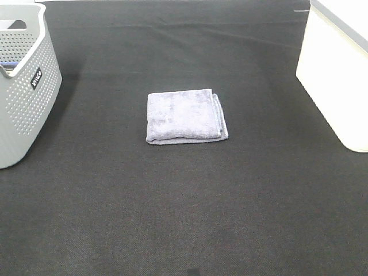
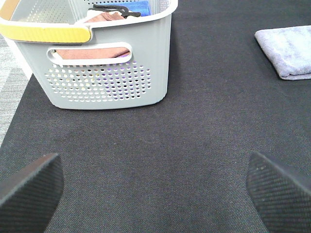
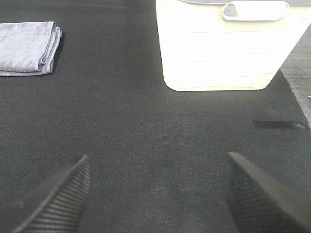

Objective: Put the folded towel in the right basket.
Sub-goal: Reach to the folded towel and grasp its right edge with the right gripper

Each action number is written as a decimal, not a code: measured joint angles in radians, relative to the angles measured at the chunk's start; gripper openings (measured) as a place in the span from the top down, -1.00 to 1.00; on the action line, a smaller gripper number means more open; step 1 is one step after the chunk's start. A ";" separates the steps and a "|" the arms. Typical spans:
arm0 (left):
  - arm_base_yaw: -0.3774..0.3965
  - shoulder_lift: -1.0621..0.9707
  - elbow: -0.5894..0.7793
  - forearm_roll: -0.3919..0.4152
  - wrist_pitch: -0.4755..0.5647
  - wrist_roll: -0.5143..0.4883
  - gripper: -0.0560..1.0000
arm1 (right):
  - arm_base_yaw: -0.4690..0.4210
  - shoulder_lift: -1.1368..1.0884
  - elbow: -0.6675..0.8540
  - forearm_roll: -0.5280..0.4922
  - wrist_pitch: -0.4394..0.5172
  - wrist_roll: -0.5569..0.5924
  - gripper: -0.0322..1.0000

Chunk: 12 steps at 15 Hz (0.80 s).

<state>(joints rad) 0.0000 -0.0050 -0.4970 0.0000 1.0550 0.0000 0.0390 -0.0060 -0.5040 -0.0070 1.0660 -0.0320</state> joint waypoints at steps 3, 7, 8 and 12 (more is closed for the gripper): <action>0.000 0.000 0.000 0.000 0.000 0.000 -0.95 | 0.000 0.000 0.000 0.000 0.000 0.000 -0.46; 0.000 0.000 0.000 0.000 0.000 0.000 -0.95 | 0.000 0.000 0.000 0.000 0.000 0.000 -0.46; 0.000 0.000 0.000 0.000 0.000 0.000 -0.95 | 0.000 0.000 0.000 0.000 0.000 0.000 -0.46; 0.000 0.000 0.000 0.000 0.000 0.000 -0.95 | 0.000 0.000 0.000 0.000 0.000 0.000 -0.46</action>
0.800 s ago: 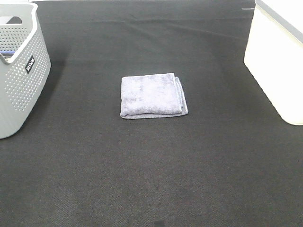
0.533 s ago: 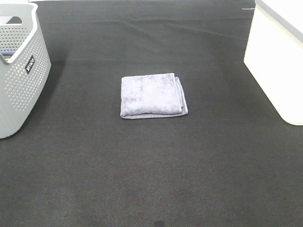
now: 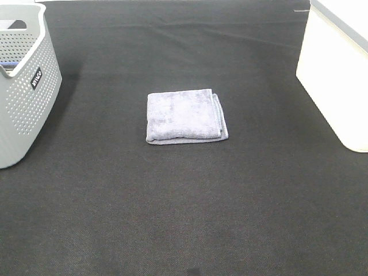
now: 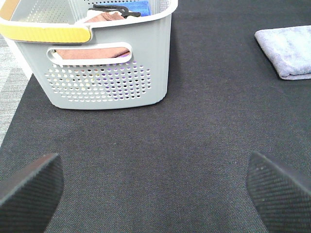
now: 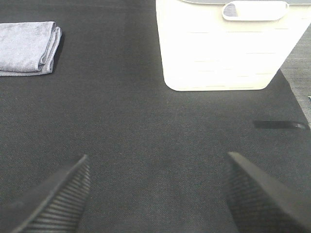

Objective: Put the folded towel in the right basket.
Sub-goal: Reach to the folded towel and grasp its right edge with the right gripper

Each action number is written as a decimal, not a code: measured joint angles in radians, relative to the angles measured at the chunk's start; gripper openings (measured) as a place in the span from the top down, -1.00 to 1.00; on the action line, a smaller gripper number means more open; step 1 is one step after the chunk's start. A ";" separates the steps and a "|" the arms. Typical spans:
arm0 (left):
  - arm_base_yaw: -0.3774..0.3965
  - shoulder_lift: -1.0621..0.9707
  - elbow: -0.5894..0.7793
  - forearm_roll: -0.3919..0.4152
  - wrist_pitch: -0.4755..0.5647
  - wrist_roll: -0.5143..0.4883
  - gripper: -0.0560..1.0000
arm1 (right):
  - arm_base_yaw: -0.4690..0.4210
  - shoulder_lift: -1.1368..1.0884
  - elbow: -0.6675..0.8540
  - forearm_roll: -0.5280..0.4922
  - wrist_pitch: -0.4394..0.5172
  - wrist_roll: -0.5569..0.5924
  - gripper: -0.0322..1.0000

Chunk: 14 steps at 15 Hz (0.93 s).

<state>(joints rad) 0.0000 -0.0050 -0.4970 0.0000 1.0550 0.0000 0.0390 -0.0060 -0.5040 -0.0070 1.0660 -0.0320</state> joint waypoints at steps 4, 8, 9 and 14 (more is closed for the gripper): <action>0.000 0.000 0.000 0.000 0.000 0.000 -0.95 | 0.000 0.000 0.000 0.000 0.000 0.000 -0.46; 0.000 0.000 0.000 0.000 0.000 0.000 -0.95 | 0.000 0.000 0.000 0.000 0.000 0.000 -0.46; 0.000 0.000 0.000 0.000 0.000 0.000 -0.95 | 0.000 0.000 0.000 0.000 0.000 0.000 -0.46; 0.000 0.000 0.000 0.000 0.000 0.000 -0.95 | 0.000 0.000 0.000 0.000 0.000 0.000 -0.46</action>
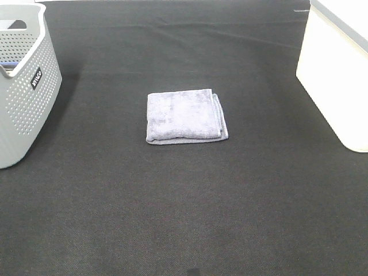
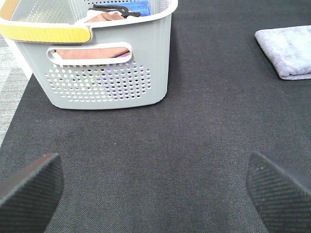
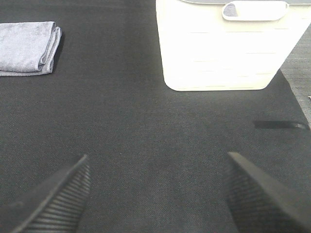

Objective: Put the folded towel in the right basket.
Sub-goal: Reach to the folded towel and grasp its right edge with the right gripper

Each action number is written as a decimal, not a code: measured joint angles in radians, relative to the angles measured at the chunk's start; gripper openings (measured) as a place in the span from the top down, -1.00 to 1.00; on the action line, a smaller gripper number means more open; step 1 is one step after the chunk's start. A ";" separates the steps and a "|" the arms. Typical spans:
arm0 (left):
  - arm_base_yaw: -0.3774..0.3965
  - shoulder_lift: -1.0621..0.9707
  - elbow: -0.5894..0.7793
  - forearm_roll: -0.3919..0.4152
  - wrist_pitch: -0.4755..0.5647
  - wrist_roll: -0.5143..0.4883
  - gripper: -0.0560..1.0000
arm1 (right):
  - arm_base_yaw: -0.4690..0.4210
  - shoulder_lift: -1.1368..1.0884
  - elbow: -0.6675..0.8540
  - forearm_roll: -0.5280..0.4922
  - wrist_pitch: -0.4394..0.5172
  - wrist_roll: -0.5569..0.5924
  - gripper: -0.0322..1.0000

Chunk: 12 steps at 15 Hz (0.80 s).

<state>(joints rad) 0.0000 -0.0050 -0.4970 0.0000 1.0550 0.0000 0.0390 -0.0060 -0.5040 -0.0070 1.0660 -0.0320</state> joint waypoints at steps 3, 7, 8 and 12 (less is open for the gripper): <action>0.000 0.000 0.000 0.000 0.000 0.000 -0.95 | 0.000 0.000 0.000 0.000 0.000 0.000 -0.46; 0.000 0.000 0.000 0.000 0.000 0.000 -0.95 | 0.000 0.000 0.000 0.000 0.000 0.000 -0.46; 0.000 0.000 0.000 0.000 0.000 0.000 -0.95 | 0.000 0.000 0.000 0.000 0.000 0.000 -0.46; 0.000 0.000 0.000 0.000 0.000 0.000 -0.95 | 0.000 0.000 0.000 0.000 0.000 0.000 -0.46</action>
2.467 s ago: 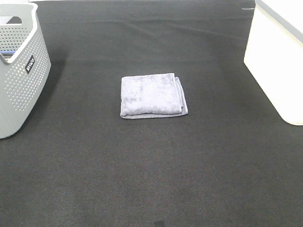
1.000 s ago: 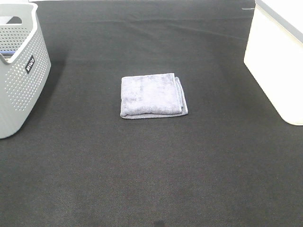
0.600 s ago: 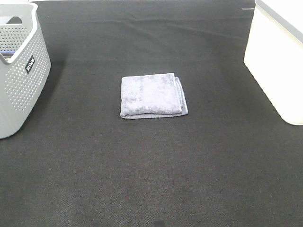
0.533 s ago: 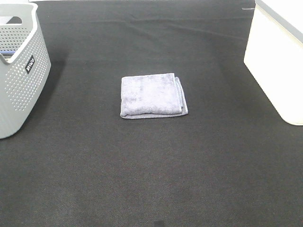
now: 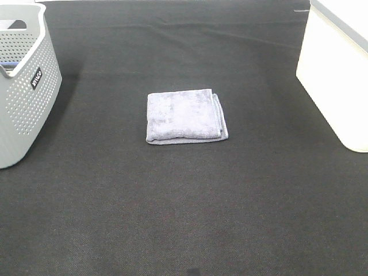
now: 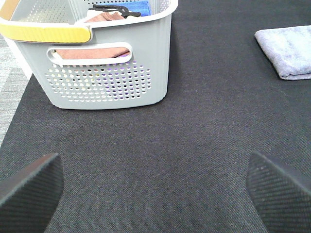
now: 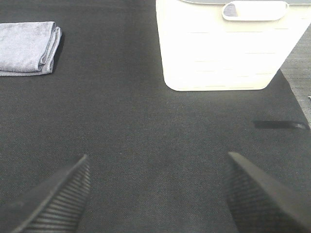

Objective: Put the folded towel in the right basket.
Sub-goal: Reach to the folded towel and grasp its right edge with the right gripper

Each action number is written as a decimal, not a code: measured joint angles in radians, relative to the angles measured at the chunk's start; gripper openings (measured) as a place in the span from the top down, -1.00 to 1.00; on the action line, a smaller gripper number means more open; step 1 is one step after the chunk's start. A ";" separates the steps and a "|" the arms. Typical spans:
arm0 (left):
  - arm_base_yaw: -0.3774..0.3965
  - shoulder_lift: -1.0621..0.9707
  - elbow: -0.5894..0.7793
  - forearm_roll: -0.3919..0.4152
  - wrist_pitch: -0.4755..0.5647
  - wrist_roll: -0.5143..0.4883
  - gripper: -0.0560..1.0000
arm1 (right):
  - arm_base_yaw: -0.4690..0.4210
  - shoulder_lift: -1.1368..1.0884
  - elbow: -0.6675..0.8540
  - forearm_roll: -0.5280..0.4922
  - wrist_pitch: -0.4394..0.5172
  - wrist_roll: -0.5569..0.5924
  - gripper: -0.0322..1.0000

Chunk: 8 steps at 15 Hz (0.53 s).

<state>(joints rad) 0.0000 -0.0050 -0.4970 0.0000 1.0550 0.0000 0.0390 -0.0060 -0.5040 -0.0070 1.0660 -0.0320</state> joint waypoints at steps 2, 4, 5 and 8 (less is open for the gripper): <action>0.000 0.000 0.000 0.000 0.000 0.000 -0.95 | 0.000 0.000 0.000 0.000 0.000 0.000 -0.46; 0.000 0.000 0.000 0.000 0.000 0.000 -0.95 | 0.000 0.000 0.000 0.000 0.000 0.000 -0.46; 0.000 0.000 0.000 0.000 0.000 0.000 -0.95 | 0.000 0.000 0.000 0.000 0.000 0.000 -0.46; 0.000 0.000 0.000 0.000 0.000 0.000 -0.95 | 0.000 0.000 0.000 0.000 0.000 0.000 -0.46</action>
<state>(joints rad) 0.0000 -0.0050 -0.4970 0.0000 1.0550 0.0000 0.0390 -0.0060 -0.5040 -0.0070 1.0660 -0.0320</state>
